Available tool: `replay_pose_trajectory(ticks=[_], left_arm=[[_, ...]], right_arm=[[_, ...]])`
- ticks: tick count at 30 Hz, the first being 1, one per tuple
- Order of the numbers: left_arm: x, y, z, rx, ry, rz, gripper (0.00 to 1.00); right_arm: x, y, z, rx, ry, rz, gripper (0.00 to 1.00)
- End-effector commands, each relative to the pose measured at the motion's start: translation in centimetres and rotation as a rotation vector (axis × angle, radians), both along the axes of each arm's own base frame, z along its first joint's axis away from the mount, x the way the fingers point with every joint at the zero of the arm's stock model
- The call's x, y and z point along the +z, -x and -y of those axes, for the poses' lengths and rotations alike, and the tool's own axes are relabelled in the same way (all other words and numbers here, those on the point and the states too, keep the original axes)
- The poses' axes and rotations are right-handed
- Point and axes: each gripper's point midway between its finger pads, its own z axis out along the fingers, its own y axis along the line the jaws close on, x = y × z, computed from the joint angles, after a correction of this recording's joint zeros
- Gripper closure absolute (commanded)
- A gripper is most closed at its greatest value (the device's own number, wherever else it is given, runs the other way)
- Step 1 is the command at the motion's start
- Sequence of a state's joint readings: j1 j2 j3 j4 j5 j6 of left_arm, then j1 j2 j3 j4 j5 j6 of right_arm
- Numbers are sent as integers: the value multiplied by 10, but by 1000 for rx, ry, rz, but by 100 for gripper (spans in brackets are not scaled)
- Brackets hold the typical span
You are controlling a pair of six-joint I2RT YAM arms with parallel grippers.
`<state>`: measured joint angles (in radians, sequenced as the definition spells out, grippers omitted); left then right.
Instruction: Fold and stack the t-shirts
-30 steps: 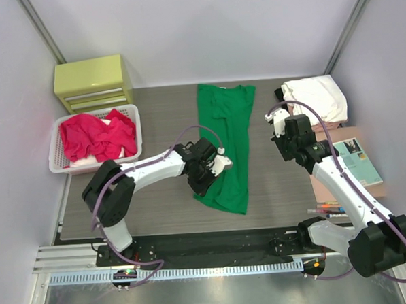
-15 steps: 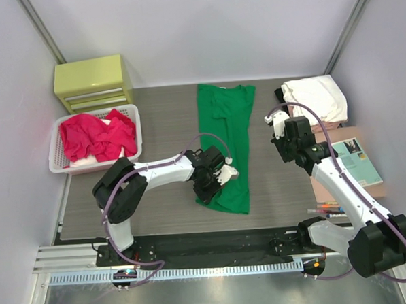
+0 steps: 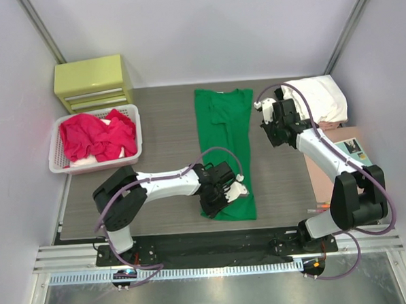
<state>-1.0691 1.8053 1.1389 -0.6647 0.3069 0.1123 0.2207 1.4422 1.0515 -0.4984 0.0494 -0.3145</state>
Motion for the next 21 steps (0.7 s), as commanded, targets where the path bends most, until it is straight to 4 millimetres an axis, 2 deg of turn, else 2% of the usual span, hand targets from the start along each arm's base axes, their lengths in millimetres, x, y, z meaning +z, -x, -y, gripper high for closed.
replay_pose_trajectory(ticks=[1,4,5,8,9,10,12,13,15,16,18,19,20,21], left_arm=[[19,5,0,-16,57,9,100],[27,-6,-2,-21,71,92,100],[32,-13,-2,-22,74,134,100],[66,-61,-9,20,95,379,100],[86,-81,-16,59,104,474,100],[96,-101,-26,118,111,521,100],[115,-126,-43,188,113,602,100],[131,-142,-59,255,124,659,100],[141,-166,-83,345,109,760,100],[149,-179,-109,429,83,817,100],[161,-191,-131,529,103,852,100],[170,-191,-140,564,123,877,100],[177,-195,-147,602,135,897,100],[182,-201,-162,652,118,921,100]], right_arm=[[22,-22,-9,-3,-51,85,99],[22,-22,-4,-19,-35,110,99],[29,-22,-2,-24,-36,141,99],[42,-20,7,-58,-21,234,99],[44,-19,8,-67,-26,253,99],[42,-18,9,-68,-29,259,99],[43,-15,11,-74,-26,265,99],[42,-15,16,-89,-18,273,99],[41,-14,20,-102,-27,283,99],[42,-14,15,-80,-62,283,99],[38,-7,-2,-6,-138,246,99],[34,3,-28,110,-234,188,99],[31,11,-41,174,-271,138,99],[23,22,-50,210,-294,53,99]])
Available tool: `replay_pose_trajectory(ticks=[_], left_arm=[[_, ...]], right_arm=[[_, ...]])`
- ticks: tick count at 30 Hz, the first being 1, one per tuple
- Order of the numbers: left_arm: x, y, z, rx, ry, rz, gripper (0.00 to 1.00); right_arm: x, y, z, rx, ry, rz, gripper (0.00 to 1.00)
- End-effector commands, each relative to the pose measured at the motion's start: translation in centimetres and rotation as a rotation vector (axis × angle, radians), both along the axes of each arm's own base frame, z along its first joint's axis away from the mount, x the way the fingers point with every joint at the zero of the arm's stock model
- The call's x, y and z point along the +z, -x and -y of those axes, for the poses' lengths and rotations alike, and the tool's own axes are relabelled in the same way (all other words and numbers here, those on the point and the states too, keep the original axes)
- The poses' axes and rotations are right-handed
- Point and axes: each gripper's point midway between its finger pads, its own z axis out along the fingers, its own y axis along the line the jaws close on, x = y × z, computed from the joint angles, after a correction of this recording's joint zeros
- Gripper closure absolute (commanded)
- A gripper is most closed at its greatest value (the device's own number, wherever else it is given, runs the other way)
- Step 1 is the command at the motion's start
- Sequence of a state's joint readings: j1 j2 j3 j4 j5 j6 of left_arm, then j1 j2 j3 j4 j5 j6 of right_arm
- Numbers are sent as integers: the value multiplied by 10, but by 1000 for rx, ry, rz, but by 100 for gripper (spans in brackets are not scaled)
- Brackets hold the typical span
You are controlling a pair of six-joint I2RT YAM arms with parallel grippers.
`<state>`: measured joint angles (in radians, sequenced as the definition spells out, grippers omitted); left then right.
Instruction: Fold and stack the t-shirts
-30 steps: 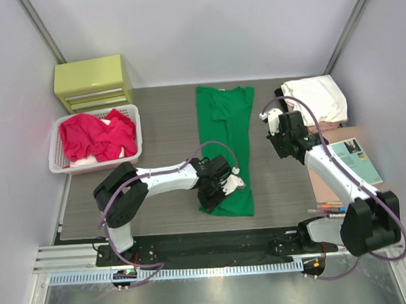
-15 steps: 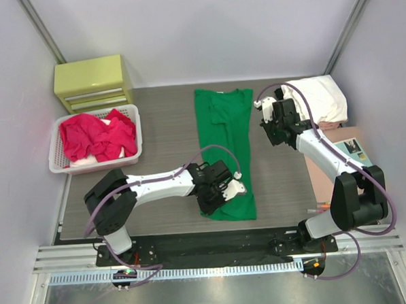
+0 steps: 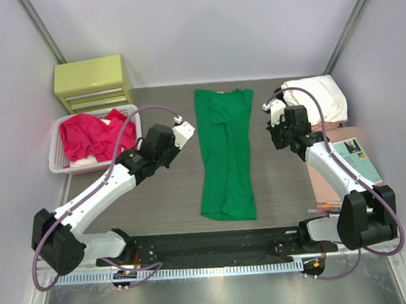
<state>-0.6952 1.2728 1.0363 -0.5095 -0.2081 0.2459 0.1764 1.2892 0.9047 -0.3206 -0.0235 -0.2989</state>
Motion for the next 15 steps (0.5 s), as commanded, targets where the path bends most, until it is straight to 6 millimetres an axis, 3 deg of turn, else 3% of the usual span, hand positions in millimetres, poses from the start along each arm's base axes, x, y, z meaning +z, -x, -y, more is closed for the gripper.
replay_pose_trajectory(ticks=[1,5,8,12,15], left_arm=[[40,-25,-47,190,32,171,100],[57,-31,-82,299,46,220,100],[64,-28,-101,341,53,253,100],[64,-26,-126,405,69,270,100],[61,-21,-132,418,99,257,100]], right_arm=[[2,31,-70,323,-176,-131,99],[-8,57,-90,433,-38,-129,99],[-15,78,-105,502,-41,-156,99],[-24,78,-121,531,-23,-162,99],[-45,72,-140,574,15,-212,99]])
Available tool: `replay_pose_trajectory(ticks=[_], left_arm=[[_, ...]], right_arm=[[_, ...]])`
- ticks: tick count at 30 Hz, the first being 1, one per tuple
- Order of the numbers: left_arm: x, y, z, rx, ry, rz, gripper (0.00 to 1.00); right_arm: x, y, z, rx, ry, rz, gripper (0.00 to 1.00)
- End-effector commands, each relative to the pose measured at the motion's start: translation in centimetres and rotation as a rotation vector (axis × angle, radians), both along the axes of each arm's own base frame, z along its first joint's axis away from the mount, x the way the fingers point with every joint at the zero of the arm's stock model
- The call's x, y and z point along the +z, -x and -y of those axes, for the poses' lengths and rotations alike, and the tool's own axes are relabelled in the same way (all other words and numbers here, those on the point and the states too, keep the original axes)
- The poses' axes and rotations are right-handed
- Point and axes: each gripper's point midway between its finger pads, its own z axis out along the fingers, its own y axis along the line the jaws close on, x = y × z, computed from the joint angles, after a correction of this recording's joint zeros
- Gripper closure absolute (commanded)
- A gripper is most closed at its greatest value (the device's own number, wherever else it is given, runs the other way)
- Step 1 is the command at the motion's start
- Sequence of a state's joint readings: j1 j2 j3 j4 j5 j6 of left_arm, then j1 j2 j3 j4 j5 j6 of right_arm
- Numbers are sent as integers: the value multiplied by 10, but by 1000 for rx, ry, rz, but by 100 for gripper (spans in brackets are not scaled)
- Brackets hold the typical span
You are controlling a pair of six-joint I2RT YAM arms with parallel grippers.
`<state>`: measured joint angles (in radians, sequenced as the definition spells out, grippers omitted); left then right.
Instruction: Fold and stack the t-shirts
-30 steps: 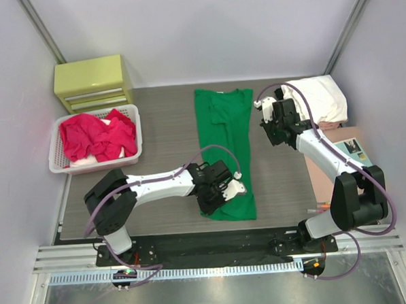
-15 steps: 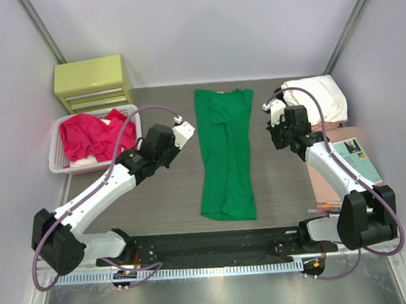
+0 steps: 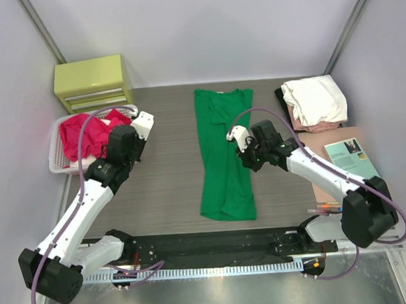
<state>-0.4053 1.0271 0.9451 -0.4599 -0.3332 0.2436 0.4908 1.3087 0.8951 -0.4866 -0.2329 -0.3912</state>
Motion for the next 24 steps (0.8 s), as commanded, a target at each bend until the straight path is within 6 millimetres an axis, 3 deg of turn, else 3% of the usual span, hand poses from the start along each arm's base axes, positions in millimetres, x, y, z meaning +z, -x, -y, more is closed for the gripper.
replay_pose_trajectory(ticks=[1,5,8,16,24], left_arm=[[8,-1,-9,28,55,47,100],[5,1,-13,41,89,16,100],[9,3,-17,51,106,22,100],[10,3,-18,49,124,32,100],[14,6,-19,49,128,43,100]], right_arm=[[-20,-13,-26,65,45,-11,99],[-34,-32,-62,104,27,-48,99],[-42,-34,-71,121,23,-65,99],[-63,-19,-68,142,51,-121,99],[-82,15,-50,191,100,-199,99]])
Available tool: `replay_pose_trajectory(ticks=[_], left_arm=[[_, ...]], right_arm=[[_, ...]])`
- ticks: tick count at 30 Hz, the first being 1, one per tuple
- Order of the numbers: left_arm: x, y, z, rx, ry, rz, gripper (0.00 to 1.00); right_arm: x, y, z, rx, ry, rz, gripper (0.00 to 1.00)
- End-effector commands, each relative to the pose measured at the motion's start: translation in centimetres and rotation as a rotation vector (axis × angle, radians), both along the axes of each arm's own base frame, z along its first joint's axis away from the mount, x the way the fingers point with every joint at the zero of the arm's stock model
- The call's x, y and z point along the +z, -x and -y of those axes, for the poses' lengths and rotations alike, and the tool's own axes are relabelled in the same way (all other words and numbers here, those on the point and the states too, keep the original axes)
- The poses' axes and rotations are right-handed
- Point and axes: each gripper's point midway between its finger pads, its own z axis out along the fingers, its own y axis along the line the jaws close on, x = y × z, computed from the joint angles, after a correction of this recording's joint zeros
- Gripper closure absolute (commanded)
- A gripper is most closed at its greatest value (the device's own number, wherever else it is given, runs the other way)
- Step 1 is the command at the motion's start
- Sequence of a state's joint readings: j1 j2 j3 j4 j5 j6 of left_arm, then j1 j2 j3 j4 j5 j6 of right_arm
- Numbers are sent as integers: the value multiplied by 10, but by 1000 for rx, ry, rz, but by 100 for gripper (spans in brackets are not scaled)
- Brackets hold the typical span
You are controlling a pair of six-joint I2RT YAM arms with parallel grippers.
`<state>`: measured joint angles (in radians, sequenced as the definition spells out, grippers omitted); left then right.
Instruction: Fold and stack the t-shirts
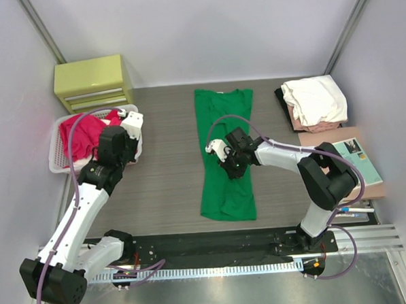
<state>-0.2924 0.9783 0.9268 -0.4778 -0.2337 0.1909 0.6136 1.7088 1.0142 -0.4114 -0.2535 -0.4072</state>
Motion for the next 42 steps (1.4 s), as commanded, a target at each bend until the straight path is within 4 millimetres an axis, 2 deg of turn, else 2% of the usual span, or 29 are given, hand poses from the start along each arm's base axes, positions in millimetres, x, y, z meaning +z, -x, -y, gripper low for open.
replay_pose_trajectory(ticks=[1,5,10,16,19,21,22,24,25,26,27,29,31,32,34,35,36,37,38,39,41,42], left_arm=[[14,1,-1,2,26,50,100],[11,2,1,-8,40,43,100],[14,0,2,-7,42,42,100],[9,1,2,-12,42,31,100],[5,2,4,-20,46,20,100],[2,3,7,-35,57,16,100],[0,5,10,-52,67,15,100],[0,6,12,-65,73,16,100],[-2,7,12,-67,71,13,100],[-3,7,11,-62,66,9,100],[-6,6,10,-62,60,5,100],[-13,6,12,-71,60,-12,100],[-18,5,16,-88,65,-24,100],[-22,4,18,-94,68,-39,100],[-23,1,18,-90,66,-43,100],[-23,0,17,-81,64,-45,100],[-24,-3,16,-74,59,-54,100],[-26,-3,17,-75,57,-63,100],[-27,-3,17,-76,59,-69,100],[-27,-5,20,-85,66,-80,100],[-29,-5,21,-85,65,-93,100],[-28,-7,22,-84,68,-94,100]], right_arm=[[0,26,11,43,4,-28,99],[1,40,19,38,-3,-35,99],[6,48,26,30,0,-31,99],[12,45,26,24,-11,-5,99],[20,35,21,20,-22,48,99],[41,21,18,17,-39,148,99],[73,5,13,5,-89,276,99],[119,-17,19,-60,-110,449,99],[160,-25,22,-77,-152,569,99],[178,-36,38,-147,-110,658,99],[191,-41,46,-183,-109,722,99],[208,-46,70,-217,-53,841,99],[200,-53,81,-242,10,883,99],[182,-60,83,-260,43,837,99],[166,-73,86,-293,11,709,99],[136,-82,82,-320,-3,589,99],[139,-93,78,-318,-49,545,97],[130,-99,69,-301,-71,500,81],[124,-106,63,-289,-67,476,71],[119,-124,52,-275,-63,446,60],[130,-148,42,-290,-79,464,50],[146,-171,33,-305,-100,494,45]])
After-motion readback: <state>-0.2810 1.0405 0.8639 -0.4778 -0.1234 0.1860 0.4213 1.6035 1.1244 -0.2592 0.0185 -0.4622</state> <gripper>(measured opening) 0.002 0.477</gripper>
